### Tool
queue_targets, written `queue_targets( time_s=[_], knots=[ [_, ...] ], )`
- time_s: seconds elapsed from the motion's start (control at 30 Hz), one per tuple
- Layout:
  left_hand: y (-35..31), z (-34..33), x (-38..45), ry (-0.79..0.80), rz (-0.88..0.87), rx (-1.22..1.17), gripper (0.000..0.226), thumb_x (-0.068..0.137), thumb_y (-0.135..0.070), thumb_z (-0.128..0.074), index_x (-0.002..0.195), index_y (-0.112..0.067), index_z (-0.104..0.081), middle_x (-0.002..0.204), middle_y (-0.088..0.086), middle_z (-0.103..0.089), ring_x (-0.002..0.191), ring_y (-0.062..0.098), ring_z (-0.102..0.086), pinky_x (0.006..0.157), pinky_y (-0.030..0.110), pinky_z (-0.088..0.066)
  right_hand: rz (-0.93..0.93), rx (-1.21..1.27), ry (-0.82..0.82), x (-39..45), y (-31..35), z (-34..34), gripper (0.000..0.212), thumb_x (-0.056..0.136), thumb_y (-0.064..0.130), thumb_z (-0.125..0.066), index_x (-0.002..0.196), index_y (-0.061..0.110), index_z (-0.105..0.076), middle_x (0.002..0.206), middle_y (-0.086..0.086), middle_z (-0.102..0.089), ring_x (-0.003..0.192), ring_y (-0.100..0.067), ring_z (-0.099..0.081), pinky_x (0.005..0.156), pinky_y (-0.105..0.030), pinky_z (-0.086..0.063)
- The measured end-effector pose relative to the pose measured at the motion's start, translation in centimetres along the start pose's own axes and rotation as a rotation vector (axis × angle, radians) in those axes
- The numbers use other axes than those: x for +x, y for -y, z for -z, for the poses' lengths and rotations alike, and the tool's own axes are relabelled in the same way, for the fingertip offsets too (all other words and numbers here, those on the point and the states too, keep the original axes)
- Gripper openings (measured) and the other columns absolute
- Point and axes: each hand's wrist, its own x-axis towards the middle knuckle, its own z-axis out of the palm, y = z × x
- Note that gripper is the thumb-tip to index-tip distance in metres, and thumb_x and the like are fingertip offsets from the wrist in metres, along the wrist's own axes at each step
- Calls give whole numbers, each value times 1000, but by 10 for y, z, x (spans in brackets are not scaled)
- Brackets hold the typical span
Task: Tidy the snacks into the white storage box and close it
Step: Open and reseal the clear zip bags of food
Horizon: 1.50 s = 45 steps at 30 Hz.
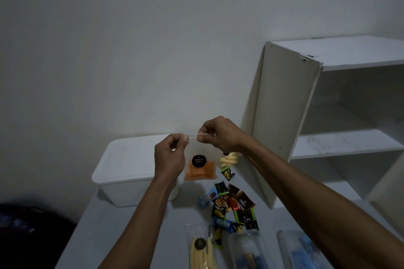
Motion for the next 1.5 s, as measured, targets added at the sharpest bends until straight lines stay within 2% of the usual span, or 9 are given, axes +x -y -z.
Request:
queue_targets(
  time_s=[0.23,0.4,0.63,0.73,0.87,0.97,1.1,1.37,1.5],
  knots=[
    [0,0,3,-10,10,-7,10,91,-21,-67,81,-19,-70,83,-1,-70,81,10,-62,75,21,-47,-25,53,-58,-2,-6,2,11,88,28,-72,84,17,-70,77,6,-67,70,-6,-57,61,-19,-41],
    [-2,5,6,-15,19,-29,7,91,-20,-67,85,-17,-71,86,0,-70,83,8,-63,75,17,-46,-65,91,-72,-5,-18,7,14,87,27,-73,77,18,-68,91,5,-73,87,-12,-67,76,-29,-54],
    [-2,3,8,-40,49,-69,8,91,-17,-67,84,-16,-70,80,-4,-69,71,-2,-60,72,14,-45,-137,407,-105,-13,-22,10,16,87,16,-73,90,1,-71,84,4,-71,66,11,-63,56,-5,-45],
    [-2,2,8,-34,56,-70,7,91,-17,-67,86,-14,-71,80,-4,-69,72,2,-61,74,17,-46,-154,445,-131,-16,-25,9,14,86,16,-73,88,3,-70,88,1,-71,65,10,-62,52,-4,-43],
    [-2,-1,7,-26,76,-88,7,91,-18,-67,84,-17,-71,81,-3,-69,75,7,-60,77,22,-47,-159,460,-176,-18,-25,6,10,85,21,-75,79,14,-70,98,-11,-73,77,-7,-64,56,-11,-47],
    [-5,-1,8,-26,91,-99,8,90,-19,-68,83,-19,-71,82,-3,-70,78,9,-60,77,25,-47,-196,531,-178,-20,-27,7,13,85,28,-75,80,17,-72,102,-8,-74,95,-20,-67,71,-31,-55],
    [-7,-3,8,2,108,-105,8,91,-21,-67,83,-21,-70,85,-2,-71,80,11,-60,76,27,-47,-208,556,-209,-23,-28,5,9,86,27,-74,80,19,-72,94,-4,-74,99,-23,-67,75,-36,-54],
    [-8,-5,5,116,58,-65,10,91,-17,-67,81,-16,-69,83,-2,-71,78,2,-63,74,17,-45,-261,537,-59,-25,-16,9,28,86,47,-68,87,20,-75,93,8,-75,90,-10,-69,76,-37,-54],
    [-5,-7,6,191,20,-15,11,90,-19,-67,81,-14,-70,83,-1,-72,83,6,-63,78,18,-47,-213,364,9,-17,-6,9,24,85,40,-73,80,16,-75,83,-1,-74,79,-13,-67,67,-34,-52]
  ],
)
